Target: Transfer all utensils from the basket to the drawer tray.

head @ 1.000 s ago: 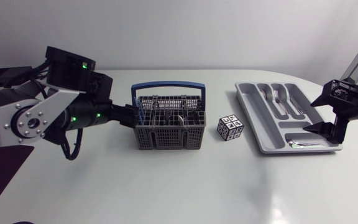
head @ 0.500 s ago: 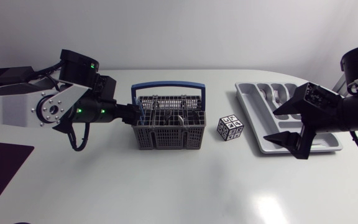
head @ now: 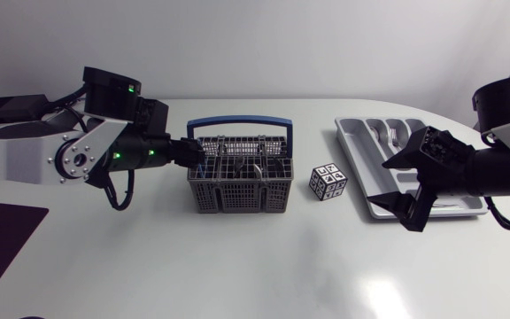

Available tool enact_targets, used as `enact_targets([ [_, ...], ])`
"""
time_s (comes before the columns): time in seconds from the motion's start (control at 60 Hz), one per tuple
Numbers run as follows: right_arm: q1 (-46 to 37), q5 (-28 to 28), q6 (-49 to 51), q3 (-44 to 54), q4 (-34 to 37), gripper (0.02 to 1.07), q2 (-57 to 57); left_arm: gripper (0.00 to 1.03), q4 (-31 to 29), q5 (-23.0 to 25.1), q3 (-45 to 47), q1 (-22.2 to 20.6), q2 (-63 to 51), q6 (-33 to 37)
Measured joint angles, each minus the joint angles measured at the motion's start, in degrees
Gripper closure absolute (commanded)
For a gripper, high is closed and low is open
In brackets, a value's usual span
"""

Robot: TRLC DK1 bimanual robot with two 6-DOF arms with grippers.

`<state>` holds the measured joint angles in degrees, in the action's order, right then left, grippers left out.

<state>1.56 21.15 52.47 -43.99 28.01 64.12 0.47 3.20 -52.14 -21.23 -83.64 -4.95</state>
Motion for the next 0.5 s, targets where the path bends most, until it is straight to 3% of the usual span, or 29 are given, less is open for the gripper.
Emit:
enact_targets([
  [0.2, 0.6, -0.4, 0.0, 1.8, -1.3, 0.1, 0.0, 0.7, 3.8, 0.0, 1.9, -0.7, 0.0, 0.0],
  [0.5, 0.9, -0.9, 0.0, 3.7, -2.8, 0.1, 0.0, 0.85, 4.6, 0.0, 2.1, -1.4, -0.2, 0.0],
])
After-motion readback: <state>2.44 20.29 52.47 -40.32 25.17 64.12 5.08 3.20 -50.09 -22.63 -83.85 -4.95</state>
